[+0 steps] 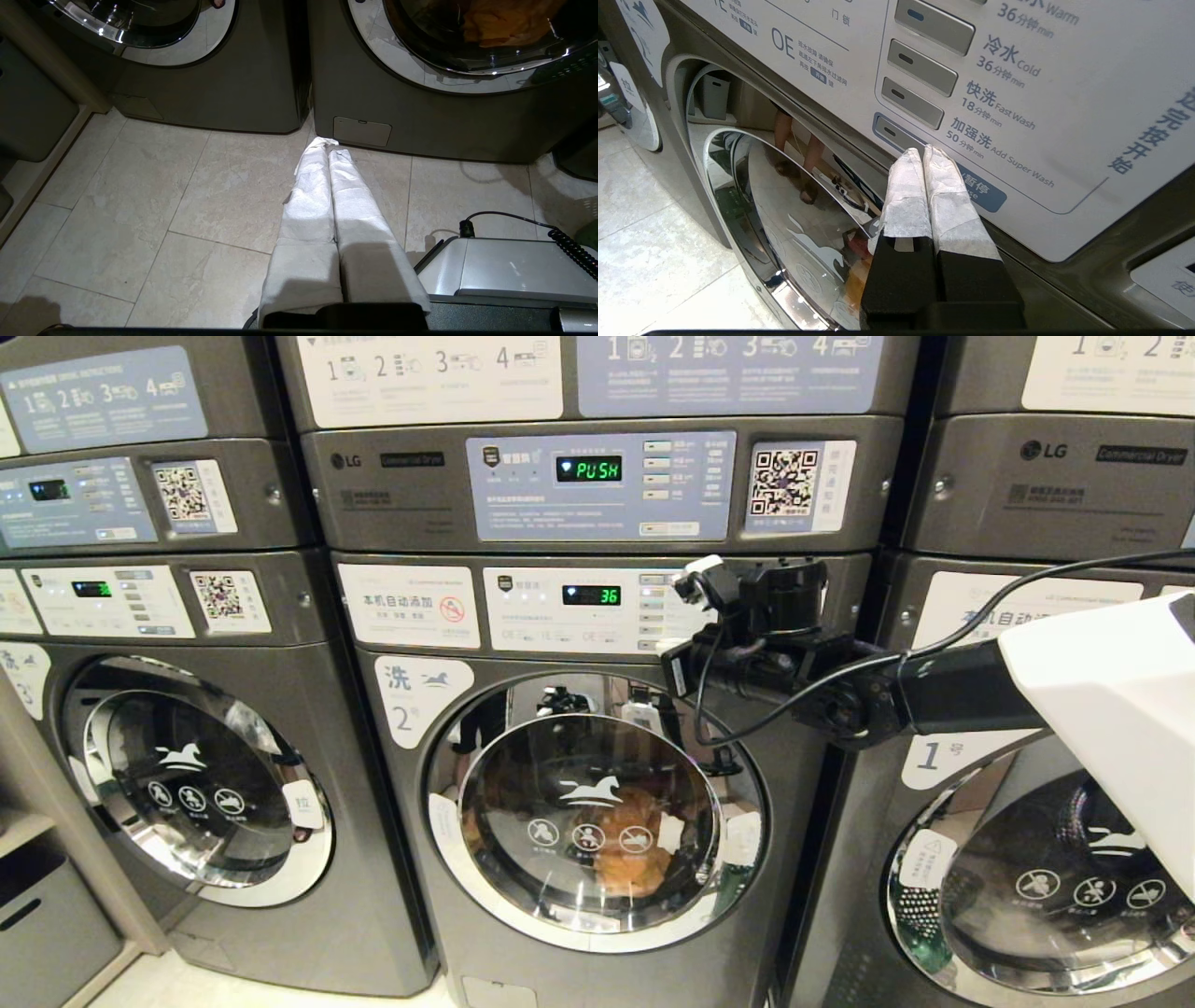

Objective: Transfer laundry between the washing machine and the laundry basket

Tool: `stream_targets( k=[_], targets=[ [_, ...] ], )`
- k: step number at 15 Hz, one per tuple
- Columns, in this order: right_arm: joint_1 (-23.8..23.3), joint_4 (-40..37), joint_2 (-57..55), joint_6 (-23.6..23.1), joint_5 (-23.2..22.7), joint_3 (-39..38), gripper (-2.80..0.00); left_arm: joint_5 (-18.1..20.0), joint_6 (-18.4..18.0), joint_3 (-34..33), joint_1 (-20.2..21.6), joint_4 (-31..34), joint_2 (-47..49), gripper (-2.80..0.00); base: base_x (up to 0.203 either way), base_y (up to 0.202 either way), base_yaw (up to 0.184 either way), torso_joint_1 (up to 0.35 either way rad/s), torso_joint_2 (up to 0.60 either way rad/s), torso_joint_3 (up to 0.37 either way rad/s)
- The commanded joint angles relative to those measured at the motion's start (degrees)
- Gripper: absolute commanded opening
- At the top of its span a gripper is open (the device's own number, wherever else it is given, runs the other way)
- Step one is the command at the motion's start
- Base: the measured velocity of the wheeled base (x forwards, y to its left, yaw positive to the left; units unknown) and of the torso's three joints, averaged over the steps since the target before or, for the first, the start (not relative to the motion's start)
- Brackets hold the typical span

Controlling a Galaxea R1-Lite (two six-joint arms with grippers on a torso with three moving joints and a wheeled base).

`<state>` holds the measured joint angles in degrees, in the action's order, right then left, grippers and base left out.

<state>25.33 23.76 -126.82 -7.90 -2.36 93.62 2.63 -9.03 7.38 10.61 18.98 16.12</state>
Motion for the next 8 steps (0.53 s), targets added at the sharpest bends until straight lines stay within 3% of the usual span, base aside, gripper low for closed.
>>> stream_targets(
  k=[1, 8],
  targets=[
    [0.3, 0.1, 0.6, 0.0, -0.3, -0.7, -2.80, 0.0, 0.0, 0.0, 0.0, 0.1, 0.1, -2.80, 0.000, 0.000, 0.000, 0.000, 0.00, 0.000],
    [2.1, 0.1, 0.7, -0.1, -0.3, -1.1, -2.80, 0.0, 0.0, 0.0, 0.0, 0.1, 0.1, -2.80, 0.000, 0.000, 0.000, 0.000, 0.00, 0.000]
  ],
)
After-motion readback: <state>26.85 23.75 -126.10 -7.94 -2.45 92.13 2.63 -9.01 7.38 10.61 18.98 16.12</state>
